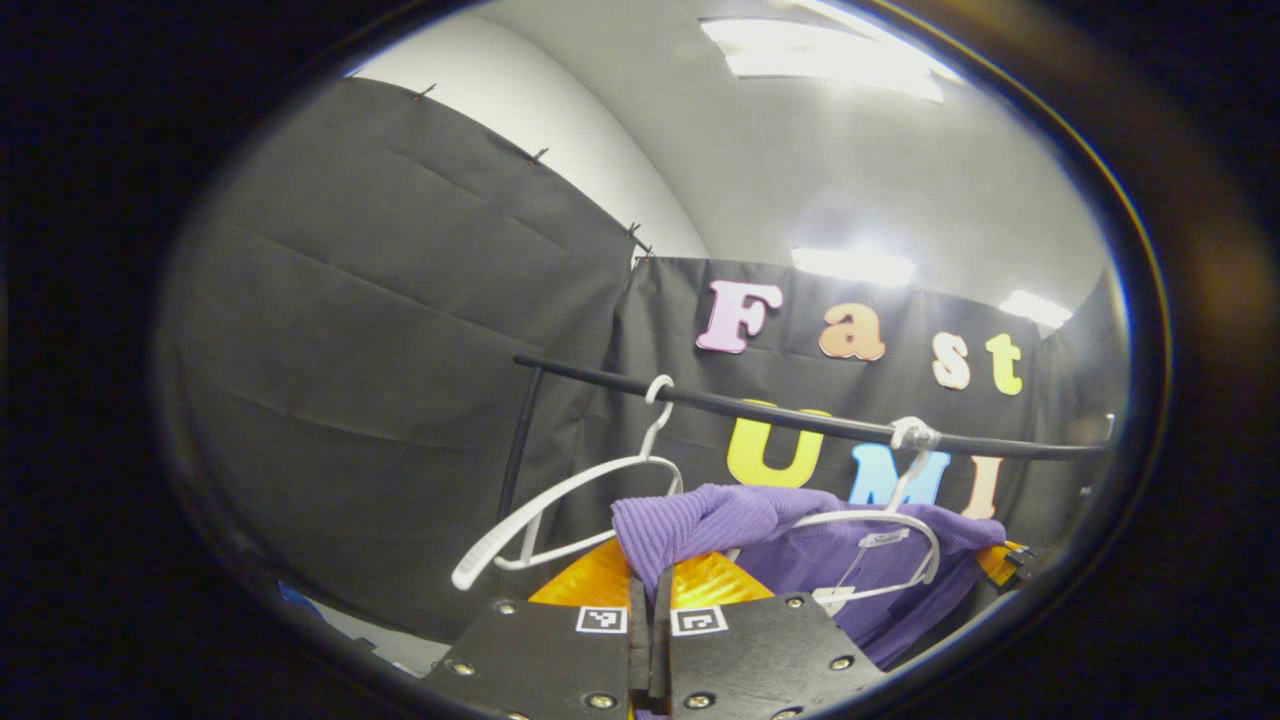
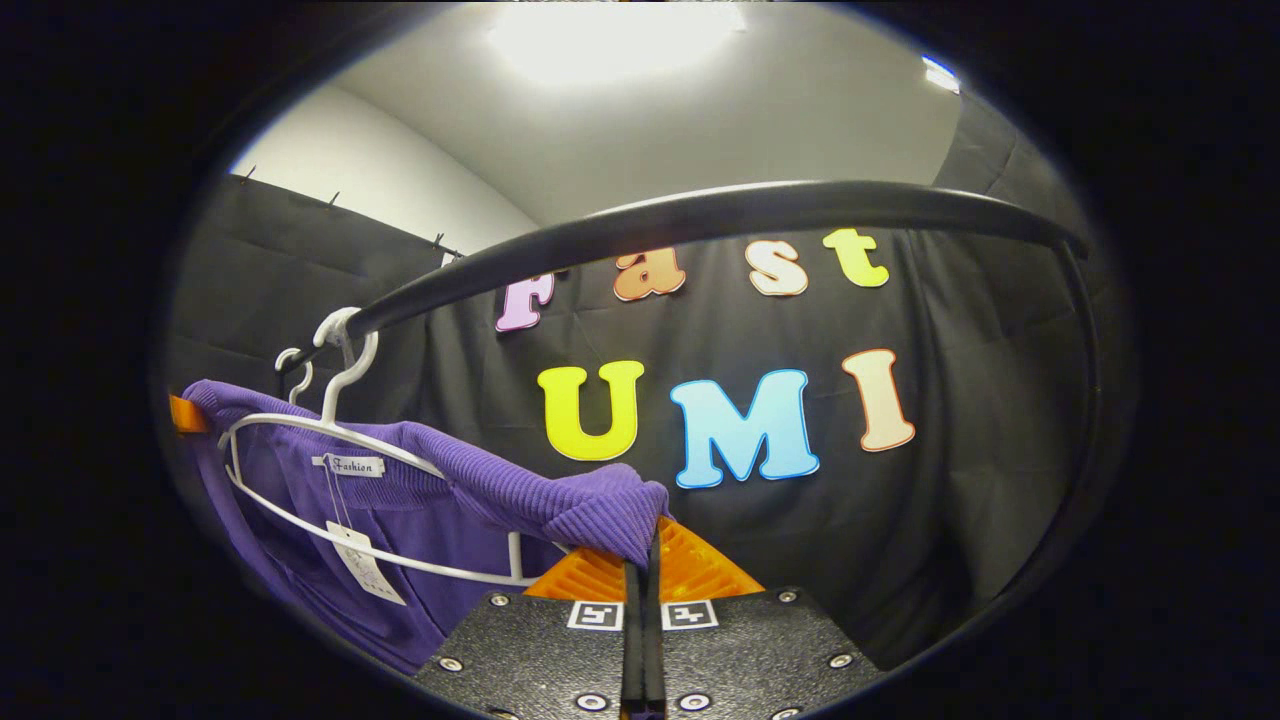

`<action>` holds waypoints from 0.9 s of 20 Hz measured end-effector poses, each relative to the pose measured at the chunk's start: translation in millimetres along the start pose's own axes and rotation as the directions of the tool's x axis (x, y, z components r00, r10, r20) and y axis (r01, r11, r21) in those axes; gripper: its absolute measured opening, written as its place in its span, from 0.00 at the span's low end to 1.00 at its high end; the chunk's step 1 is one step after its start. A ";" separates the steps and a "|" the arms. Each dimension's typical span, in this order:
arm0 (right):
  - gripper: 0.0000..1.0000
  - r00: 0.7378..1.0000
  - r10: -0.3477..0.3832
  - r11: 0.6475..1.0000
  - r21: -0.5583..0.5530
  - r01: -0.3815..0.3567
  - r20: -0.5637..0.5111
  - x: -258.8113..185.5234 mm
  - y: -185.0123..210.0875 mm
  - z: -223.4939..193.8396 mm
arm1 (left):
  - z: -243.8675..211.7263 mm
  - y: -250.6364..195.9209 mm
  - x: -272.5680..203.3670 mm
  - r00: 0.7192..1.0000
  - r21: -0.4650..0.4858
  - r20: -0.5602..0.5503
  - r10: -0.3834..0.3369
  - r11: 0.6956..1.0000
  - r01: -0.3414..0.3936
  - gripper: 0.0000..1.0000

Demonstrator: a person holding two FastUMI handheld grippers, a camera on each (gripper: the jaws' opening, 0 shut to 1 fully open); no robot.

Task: Grasp the clothes on the hanger with both hands and then place them into the laundry hamper below.

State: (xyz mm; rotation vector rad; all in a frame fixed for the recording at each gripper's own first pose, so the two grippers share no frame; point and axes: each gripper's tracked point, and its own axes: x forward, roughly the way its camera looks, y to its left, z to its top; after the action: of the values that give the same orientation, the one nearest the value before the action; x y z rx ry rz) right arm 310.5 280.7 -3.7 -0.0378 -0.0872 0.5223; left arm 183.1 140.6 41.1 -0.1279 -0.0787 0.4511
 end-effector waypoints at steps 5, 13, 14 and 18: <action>0.00 0.999 -0.032 0.999 -0.023 0.032 -0.006 -17.7 29.6 1.4 | 7.6 37.0 12.0 0.999 -0.023 -0.020 -0.034 0.999 0.034 0.07; 0.00 0.990 -0.135 0.989 -0.060 0.133 -0.028 -33.6 44.7 11.7 | -28.6 64.7 28.6 0.986 -0.075 -0.094 -0.140 0.988 0.133 0.01; 0.00 0.989 -0.147 0.988 -0.061 0.145 -0.030 -35.5 44.7 13.0 | -36.7 64.3 29.1 0.982 -0.074 -0.110 -0.155 0.986 0.148 0.01; 0.00 0.980 -0.196 0.977 -0.090 0.192 -0.032 -44.2 46.4 15.5 | -52.7 60.0 27.1 0.967 -0.111 -0.130 -0.218 0.973 0.204 0.01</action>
State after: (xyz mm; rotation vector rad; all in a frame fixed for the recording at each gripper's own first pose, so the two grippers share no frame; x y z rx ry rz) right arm 247.9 299.0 5.8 -0.1237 -0.0727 0.3217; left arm 187.1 200.4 -18.2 -0.2444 0.0254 0.2235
